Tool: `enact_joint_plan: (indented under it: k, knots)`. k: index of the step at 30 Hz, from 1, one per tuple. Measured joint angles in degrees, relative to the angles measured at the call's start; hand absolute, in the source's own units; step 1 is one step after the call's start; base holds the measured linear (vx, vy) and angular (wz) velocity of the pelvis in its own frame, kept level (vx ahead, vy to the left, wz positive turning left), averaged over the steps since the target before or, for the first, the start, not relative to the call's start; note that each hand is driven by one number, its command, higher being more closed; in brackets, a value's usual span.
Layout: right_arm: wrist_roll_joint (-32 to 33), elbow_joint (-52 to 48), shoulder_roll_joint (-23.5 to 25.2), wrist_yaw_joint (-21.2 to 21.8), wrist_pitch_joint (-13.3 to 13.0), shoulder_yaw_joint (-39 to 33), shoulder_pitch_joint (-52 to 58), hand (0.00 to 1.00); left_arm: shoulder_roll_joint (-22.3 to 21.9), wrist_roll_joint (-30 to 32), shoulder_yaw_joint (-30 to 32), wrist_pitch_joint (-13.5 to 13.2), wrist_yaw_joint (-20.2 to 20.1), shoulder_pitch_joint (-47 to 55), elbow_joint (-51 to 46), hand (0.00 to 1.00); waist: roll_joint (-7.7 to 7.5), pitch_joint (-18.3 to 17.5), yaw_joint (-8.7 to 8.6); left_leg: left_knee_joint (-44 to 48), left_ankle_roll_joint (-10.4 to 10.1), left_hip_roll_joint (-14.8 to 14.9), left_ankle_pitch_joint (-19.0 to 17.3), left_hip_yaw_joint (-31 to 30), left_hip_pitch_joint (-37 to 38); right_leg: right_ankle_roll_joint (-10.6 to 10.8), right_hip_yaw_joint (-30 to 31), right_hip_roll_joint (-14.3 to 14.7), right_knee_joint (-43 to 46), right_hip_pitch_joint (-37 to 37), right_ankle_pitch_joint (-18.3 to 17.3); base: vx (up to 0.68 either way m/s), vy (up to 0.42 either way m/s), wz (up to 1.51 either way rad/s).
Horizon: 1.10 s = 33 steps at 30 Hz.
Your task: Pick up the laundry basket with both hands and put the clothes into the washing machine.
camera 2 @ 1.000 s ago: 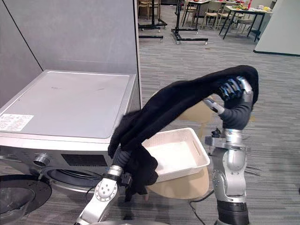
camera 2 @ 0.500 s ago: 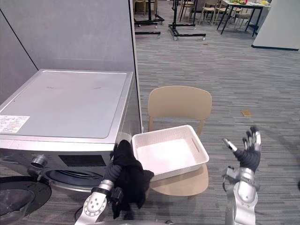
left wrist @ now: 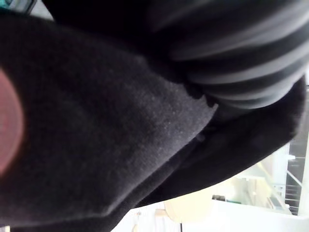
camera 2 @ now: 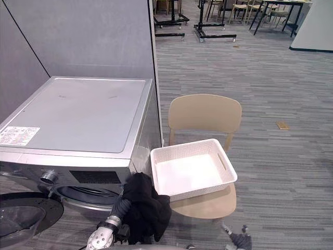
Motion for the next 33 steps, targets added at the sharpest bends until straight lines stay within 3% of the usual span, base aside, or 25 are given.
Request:
enact_joint_plan:
  k: [4, 13, 17, 20, 23, 27, 29, 30, 31, 32, 33]
  knots:
    - [0.4, 0.8, 0.7, 2.2, 0.8, 2.7, 1.0, 0.00, -0.4, 0.0, 1.8, 0.1, 0.3, 0.1, 1.0, 1.00, -0.25, 0.2, 0.02, 0.0, 0.2, -0.1, -0.3, -0.1, 0.5, 0.3, -0.2, 0.0, 0.0, 0.7, -0.6, 0.01, -0.004, 0.04]
    - [0.5, 2.2, 0.5, 2.3, 1.1, 7.5, -1.2, 0.00, -1.4, 0.1, 4.0, 0.2, 2.2, 0.2, 4.4, 1.00, -1.16, 0.8, 0.33, 0.0, 0.7, -0.9, -0.7, -0.2, 0.7, 0.7, -0.2, -0.8, 0.5, 1.0, -1.0, 0.04, 0.004, 0.01]
    - [0.4, 2.2, 0.6, 2.3, 1.1, 9.8, -2.6, 0.00, -1.6, 0.1, 4.0, 0.3, 2.5, 0.1, 5.3, 1.00, -2.26, 1.6, 0.32, 0.0, 0.8, -1.7, -0.7, -2.0, 0.4, 1.4, -2.5, -1.5, 0.6, 1.8, -1.6, 0.05, 0.001, 0.24]
    - [0.3, 2.2, 0.6, 2.2, 1.1, 10.9, -3.1, 0.00, -1.6, 0.1, 4.1, 0.3, 2.7, 0.6, 5.4, 1.00, -2.12, 1.8, 0.65, 0.0, 0.9, -2.4, -0.7, -3.7, 0.3, 1.3, -4.0, -1.7, 0.7, 2.0, -2.2, 0.05, 0.005, 0.35]
    - [-0.8, 2.2, 0.6, 2.1, 1.1, 11.4, -4.4, 0.00, -2.6, 0.1, 5.8, 0.3, 2.9, 0.9, 5.4, 1.00, -1.35, 2.5, 0.75, 0.0, 1.2, -3.5, -0.4, -7.4, -0.8, 1.7, -8.2, -2.5, 0.9, 2.9, -2.8, 0.06, -0.009, 0.61]
    - [-0.8, 2.3, -0.3, 1.6, 1.2, 12.3, -5.5, 0.00, -3.5, 0.1, 5.4, 0.3, 3.7, -1.3, 4.8, 1.00, -0.56, 3.8, 1.35, 0.0, 2.1, -6.3, 1.5, -15.8, -6.2, 2.1, -19.7, -4.6, 5.3, 1.7, -5.7, 0.04, -0.015, 1.51]
    - [-0.8, 2.3, -0.9, 0.5, 1.2, 12.2, -6.5, 0.00, -4.5, 0.1, 5.2, 0.3, 4.1, -2.8, 4.0, 1.00, -0.48, 3.9, 1.84, 0.4, 6.3, -5.0, -1.2, -4.9, -9.2, 2.2, -26.2, -6.2, 7.1, 0.9, -6.1, 0.05, 0.047, 1.72]
    - [-0.7, 2.7, -1.6, -0.7, 1.6, 11.6, -7.6, 0.00, -5.3, 0.1, 5.1, 0.4, 4.3, -4.1, 4.0, 1.00, -0.56, 4.0, 1.67, 1.4, 7.8, -2.5, -2.1, 7.5, -9.8, 2.2, -29.2, -7.7, 8.9, 0.5, -6.1, 0.12, 0.078, 1.59]
    - [-0.7, 2.7, -2.4, -1.0, 2.0, 11.6, -8.2, 0.00, -5.6, 0.1, 4.8, 0.5, 4.8, -4.9, 4.0, 1.00, 0.11, 4.3, 1.63, 3.8, 8.9, 0.2, -0.3, 16.9, -9.9, 2.0, -30.5, -8.8, 12.1, 0.4, -6.4, 0.21, 0.135, 1.73]
    - [-0.7, 3.4, -3.3, -1.5, 2.1, 10.3, -9.3, 0.00, -6.0, 0.0, 3.7, 0.8, 5.2, -6.3, 4.1, 1.00, 0.32, 5.5, 0.96, 8.3, 7.3, -0.1, 0.6, 18.3, -11.1, 1.9, -30.9, -11.2, 19.7, -1.2, -9.7, 0.15, 0.092, 1.44]
    - [-0.8, 3.4, -3.0, -1.4, 2.0, 10.0, -10.1, 0.00, -6.3, 0.0, 4.0, 0.7, 5.6, -8.0, 4.2, 1.00, 0.49, 5.9, 0.16, 10.0, 7.3, 0.1, 0.6, 15.4, -12.1, 1.9, -30.0, -9.6, 15.1, -2.5, -11.4, 0.11, 0.050, 1.09]
